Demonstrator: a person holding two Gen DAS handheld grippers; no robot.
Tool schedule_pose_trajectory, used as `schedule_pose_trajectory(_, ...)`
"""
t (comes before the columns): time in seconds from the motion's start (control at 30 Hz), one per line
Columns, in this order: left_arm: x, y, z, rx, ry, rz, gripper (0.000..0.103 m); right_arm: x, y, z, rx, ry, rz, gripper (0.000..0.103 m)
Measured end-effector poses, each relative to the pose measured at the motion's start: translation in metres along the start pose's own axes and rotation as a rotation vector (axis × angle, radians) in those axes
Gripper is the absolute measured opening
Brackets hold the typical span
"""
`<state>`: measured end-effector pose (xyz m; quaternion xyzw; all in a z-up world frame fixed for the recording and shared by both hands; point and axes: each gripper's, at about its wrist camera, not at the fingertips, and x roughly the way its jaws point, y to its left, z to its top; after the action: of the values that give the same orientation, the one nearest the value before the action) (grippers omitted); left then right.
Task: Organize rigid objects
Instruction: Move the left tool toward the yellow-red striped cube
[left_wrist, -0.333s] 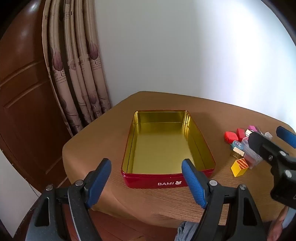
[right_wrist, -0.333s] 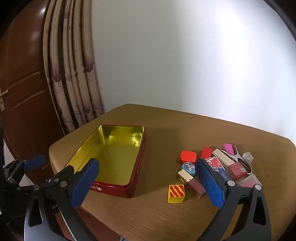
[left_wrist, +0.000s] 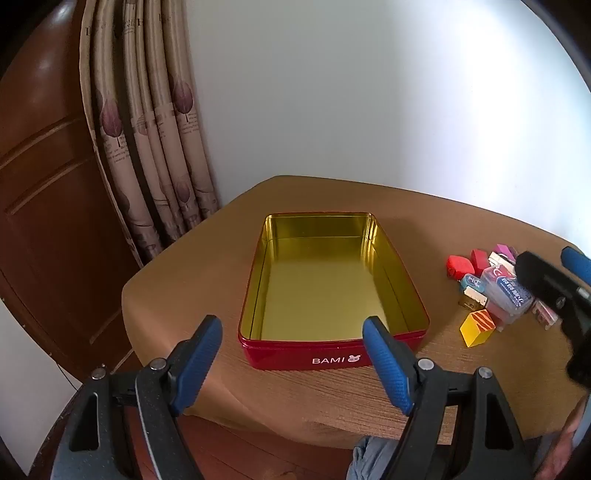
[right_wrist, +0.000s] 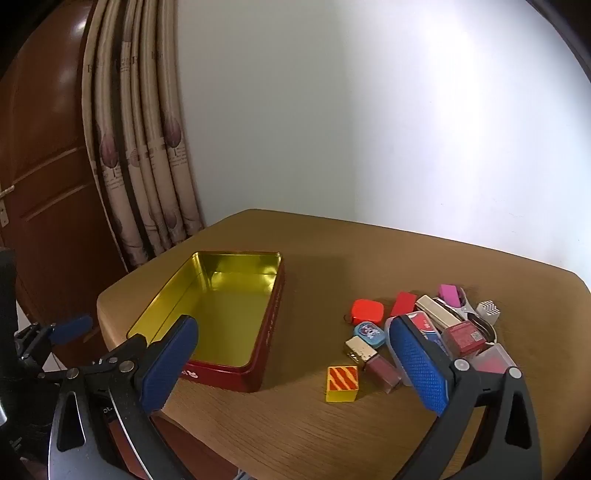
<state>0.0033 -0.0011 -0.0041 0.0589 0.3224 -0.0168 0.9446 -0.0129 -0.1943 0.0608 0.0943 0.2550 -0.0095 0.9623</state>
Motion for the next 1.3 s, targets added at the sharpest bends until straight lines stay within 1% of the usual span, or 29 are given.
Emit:
schedule_pose_trajectory(0.03,0.000,-0.001,0.000,0.002,0.000,0.001,0.081,-0.004,-0.002,-0.006,0.014,-0.012,-0.007,0.103)
schedule_pose_trajectory(0.13,0.001,-0.001,-0.001,0.005,0.003,-0.004,0.081,-0.003,-0.009,-0.001,0.039,-0.012,-0.015,0.103)
schedule_pose_trajectory(0.23,0.002,-0.005,-0.001,0.017,0.014,-0.003,0.081,-0.004,-0.013,-0.005,0.043,-0.012,-0.023,0.103)
schedule_pose_trajectory(0.37,0.002,-0.015,-0.004,0.048,0.019,-0.013,0.081,-0.011,-0.032,-0.007,0.041,-0.016,-0.055,0.103)
schedule_pose_trajectory(0.5,-0.001,-0.030,-0.009,0.093,0.033,-0.033,0.081,-0.022,-0.077,-0.009,0.090,-0.030,-0.132,0.103)
schedule_pose_trajectory(0.63,-0.002,-0.051,-0.013,0.135,0.067,-0.076,0.081,-0.032,-0.147,-0.016,0.173,-0.031,-0.260,0.103)
schedule_pose_trajectory(0.8,0.000,-0.079,-0.020,0.202,0.100,-0.125,0.081,-0.035,-0.235,-0.037,0.280,0.028,-0.416,0.103)
schedule_pose_trajectory(0.87,0.003,-0.092,-0.023,0.227,0.113,-0.136,0.081,-0.035,-0.263,-0.046,0.323,0.051,-0.461,0.103)
schedule_pose_trajectory(0.93,0.006,-0.102,-0.025,0.238,0.140,-0.165,0.081,-0.035,-0.287,-0.052,0.352,0.061,-0.487,0.103)
schedule_pose_trajectory(1.03,0.013,-0.119,-0.026,0.244,0.191,-0.199,0.081,-0.027,-0.304,-0.057,0.343,0.074,-0.527,0.103)
schedule_pose_trajectory(1.13,0.023,-0.136,-0.024,0.241,0.239,-0.243,0.081,-0.022,-0.315,-0.064,0.319,0.103,-0.545,0.103)
schedule_pose_trajectory(1.2,0.031,-0.150,-0.019,0.248,0.264,-0.258,0.081,-0.016,-0.318,-0.069,0.307,0.124,-0.554,0.103)
schedule_pose_trajectory(1.3,0.043,-0.167,-0.013,0.258,0.295,-0.262,0.081,-0.009,-0.322,-0.078,0.312,0.149,-0.549,0.103)
